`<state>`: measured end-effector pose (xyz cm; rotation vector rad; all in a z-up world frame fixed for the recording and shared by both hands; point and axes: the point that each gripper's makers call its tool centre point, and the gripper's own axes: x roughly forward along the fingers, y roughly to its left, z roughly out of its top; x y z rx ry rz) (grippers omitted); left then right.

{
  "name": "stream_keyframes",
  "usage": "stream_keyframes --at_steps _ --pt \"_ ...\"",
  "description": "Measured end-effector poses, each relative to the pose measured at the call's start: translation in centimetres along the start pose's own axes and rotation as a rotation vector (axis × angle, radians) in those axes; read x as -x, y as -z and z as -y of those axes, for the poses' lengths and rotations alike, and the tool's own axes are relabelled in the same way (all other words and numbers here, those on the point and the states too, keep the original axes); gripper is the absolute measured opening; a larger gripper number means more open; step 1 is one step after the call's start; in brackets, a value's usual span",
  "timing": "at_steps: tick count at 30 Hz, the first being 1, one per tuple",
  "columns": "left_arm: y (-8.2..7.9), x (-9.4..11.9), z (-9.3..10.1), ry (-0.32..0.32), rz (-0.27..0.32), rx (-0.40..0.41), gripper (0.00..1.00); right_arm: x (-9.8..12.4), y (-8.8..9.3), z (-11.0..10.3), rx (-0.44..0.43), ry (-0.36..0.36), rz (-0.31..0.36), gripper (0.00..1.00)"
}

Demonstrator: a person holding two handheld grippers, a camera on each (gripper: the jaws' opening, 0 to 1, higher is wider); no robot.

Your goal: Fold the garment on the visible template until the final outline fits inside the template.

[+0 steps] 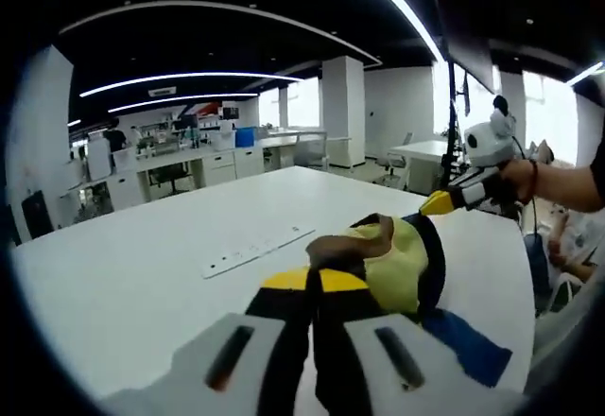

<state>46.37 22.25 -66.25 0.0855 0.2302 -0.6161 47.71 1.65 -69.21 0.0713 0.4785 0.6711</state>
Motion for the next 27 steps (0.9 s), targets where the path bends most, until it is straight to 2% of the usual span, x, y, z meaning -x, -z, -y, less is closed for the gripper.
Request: stream_keyframes --at_steps 3,6,8,10,13,16,21,26,27 --pt "-0.4 -1.4 -1.6 -0.028 0.016 0.008 0.00 -1.1 -1.1 1.7 0.004 0.059 0.017 0.00" --pt "-0.3 -3.2 -3.4 -0.067 0.007 0.015 0.00 -2.1 -1.6 2.6 -0.007 0.082 0.025 0.00" --pt "0.2 -3.9 -5.0 -0.114 -0.012 0.027 0.00 -3.3 -1.9 3.6 -0.007 0.104 0.033 0.00" --pt "0.4 -5.1 -6.0 -0.153 -0.012 -0.014 0.00 -4.1 -2.3 4.7 -0.003 0.145 0.063 0.00" --pt "1.9 -6.7 -7.9 -0.204 -0.049 0.029 0.00 -5.7 -2.0 6.1 -0.004 0.188 0.073 0.00" --pt "3.3 -8.7 -9.0 -0.204 -0.061 0.053 0.00 -7.2 -1.6 7.1 -0.016 0.210 0.077 0.00" --pt "6.1 -11.4 -10.5 -0.207 -0.106 0.062 0.00 -9.6 0.3 8.5 -0.011 0.245 0.035 0.00" --pt "8.4 -13.3 -11.8 -0.199 -0.154 0.059 0.00 -11.4 1.4 10.3 0.003 0.273 0.004 0.00" --pt "8.6 -13.4 -11.4 -0.201 -0.159 0.048 0.00 -11.7 1.7 10.5 0.002 0.280 -0.005 0.00"
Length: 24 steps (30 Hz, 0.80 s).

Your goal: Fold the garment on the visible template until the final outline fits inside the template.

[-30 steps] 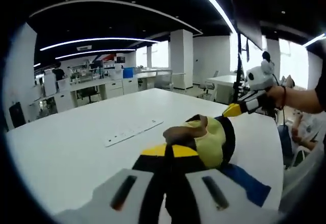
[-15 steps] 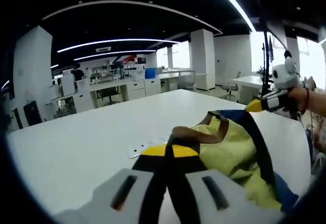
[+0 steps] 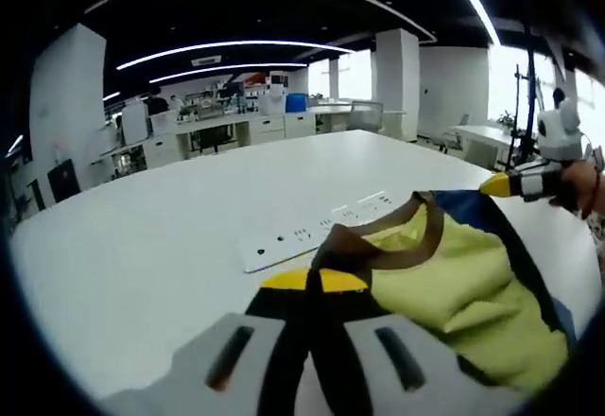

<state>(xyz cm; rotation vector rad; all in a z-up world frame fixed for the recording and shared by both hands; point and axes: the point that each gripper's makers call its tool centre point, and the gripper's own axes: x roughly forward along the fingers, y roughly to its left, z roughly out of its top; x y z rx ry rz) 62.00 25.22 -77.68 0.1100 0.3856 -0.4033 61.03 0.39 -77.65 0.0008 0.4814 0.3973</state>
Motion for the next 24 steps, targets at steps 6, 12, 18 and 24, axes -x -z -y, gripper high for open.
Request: stream_keyframes --at_steps 6,12,18,24 --pt "1.3 -1.8 -0.6 0.006 -0.060 -0.122 0.00 -1.6 1.8 0.3 0.031 0.011 -0.058 0.00" --pt "2.5 -2.3 -0.5 -0.006 -0.096 -0.105 0.00 -2.8 3.0 0.9 0.019 0.039 -0.099 0.00" --pt "2.4 -1.8 -1.2 -0.037 -0.087 -0.054 0.07 -2.9 3.2 0.7 0.031 0.031 -0.118 0.00" --pt "2.1 -0.2 -1.6 -0.052 -0.069 -0.060 0.35 -1.9 2.9 -0.5 -0.023 -0.036 -0.131 0.18"
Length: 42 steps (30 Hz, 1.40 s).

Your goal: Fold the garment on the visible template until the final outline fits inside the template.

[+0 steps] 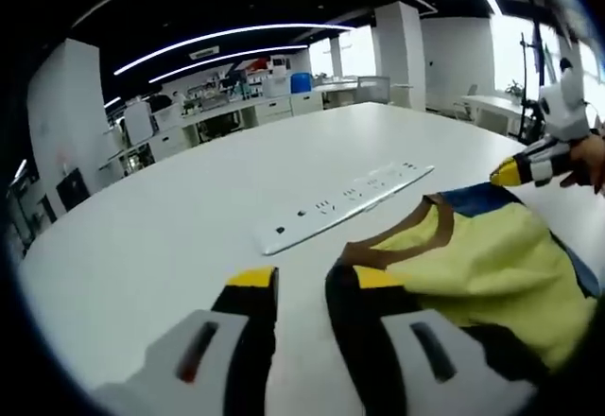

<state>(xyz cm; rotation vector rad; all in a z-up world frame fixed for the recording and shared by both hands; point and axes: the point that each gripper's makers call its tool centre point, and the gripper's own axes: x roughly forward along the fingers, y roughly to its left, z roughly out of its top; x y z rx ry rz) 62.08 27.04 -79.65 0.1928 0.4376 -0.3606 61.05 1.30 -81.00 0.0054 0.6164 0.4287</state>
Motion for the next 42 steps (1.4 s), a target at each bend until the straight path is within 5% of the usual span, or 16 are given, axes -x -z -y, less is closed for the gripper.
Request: stream_keyframes --at_steps 4,12,18,28,32,42 --pt "-0.1 1.5 -0.3 0.003 0.011 0.015 0.52 1.5 0.5 -2.3 -0.025 -0.096 -0.031 0.48" --pt "1.1 5.8 1.0 0.065 0.005 0.070 0.68 4.8 1.3 -6.0 -0.003 -0.254 -0.051 0.79" --pt "1.6 8.3 2.1 0.084 0.003 0.069 0.75 8.0 3.3 -9.2 0.038 -0.369 -0.093 0.91" --pt "2.4 12.5 4.3 0.128 0.027 0.019 0.72 12.0 6.6 -11.7 0.118 -0.445 -0.139 0.88" --pt "3.0 13.7 4.9 0.128 0.019 -0.011 0.68 13.5 8.8 -12.4 0.215 -0.445 -0.175 0.81" --pt "5.1 15.5 5.8 0.140 -0.005 -0.013 0.59 15.1 12.4 -13.4 0.196 -0.461 -0.216 0.68"
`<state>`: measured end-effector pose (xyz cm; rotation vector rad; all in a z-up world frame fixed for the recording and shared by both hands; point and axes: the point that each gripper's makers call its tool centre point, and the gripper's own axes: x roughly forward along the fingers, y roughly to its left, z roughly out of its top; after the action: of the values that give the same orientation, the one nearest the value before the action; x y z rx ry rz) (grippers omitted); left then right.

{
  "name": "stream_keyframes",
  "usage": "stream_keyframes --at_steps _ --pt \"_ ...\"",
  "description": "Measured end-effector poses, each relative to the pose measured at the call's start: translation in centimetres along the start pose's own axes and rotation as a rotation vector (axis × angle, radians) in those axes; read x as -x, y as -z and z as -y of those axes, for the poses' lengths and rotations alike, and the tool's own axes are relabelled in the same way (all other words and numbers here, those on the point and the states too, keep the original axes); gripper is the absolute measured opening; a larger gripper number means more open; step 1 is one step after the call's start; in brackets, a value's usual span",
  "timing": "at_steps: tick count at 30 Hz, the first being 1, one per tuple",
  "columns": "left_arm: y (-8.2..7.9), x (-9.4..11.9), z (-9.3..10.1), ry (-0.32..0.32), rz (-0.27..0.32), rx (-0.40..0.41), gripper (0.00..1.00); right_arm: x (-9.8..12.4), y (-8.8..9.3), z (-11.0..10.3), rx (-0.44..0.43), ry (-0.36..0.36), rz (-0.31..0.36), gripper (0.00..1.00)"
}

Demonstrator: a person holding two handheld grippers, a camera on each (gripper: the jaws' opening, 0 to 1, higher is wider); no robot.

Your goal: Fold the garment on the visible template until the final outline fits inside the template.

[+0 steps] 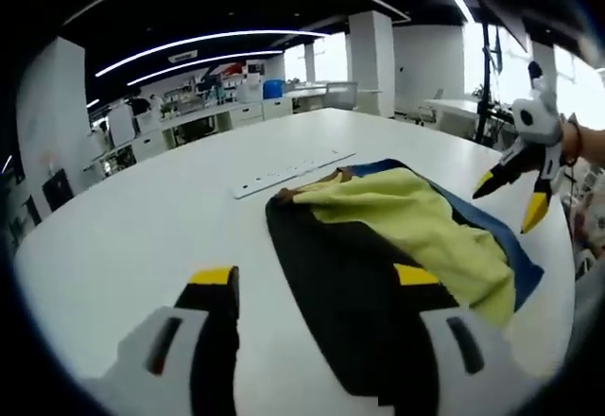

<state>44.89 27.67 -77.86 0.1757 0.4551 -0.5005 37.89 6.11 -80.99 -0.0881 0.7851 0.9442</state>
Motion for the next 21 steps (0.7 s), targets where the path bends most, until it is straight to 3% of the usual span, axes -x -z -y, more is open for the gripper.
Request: stream_keyframes --at_steps 4,7,13,17,21 --pt "0.7 0.9 0.7 0.006 0.012 0.032 0.50 0.2 0.7 0.1 0.030 0.039 -0.003 0.56" --pt "1.9 1.5 2.1 0.001 -0.014 0.023 0.45 0.3 1.2 0.0 0.059 0.063 -0.008 0.47" --pt "4.4 1.7 2.4 0.000 -0.059 0.013 0.34 0.2 2.4 -0.5 0.103 0.084 -0.034 0.32" --pt "5.8 1.8 2.3 -0.017 -0.104 0.005 0.33 0.1 3.1 -0.3 0.150 0.115 -0.056 0.22" --pt "7.0 2.0 2.2 -0.034 -0.131 0.047 0.31 -0.1 3.7 0.6 0.174 0.140 -0.078 0.12"
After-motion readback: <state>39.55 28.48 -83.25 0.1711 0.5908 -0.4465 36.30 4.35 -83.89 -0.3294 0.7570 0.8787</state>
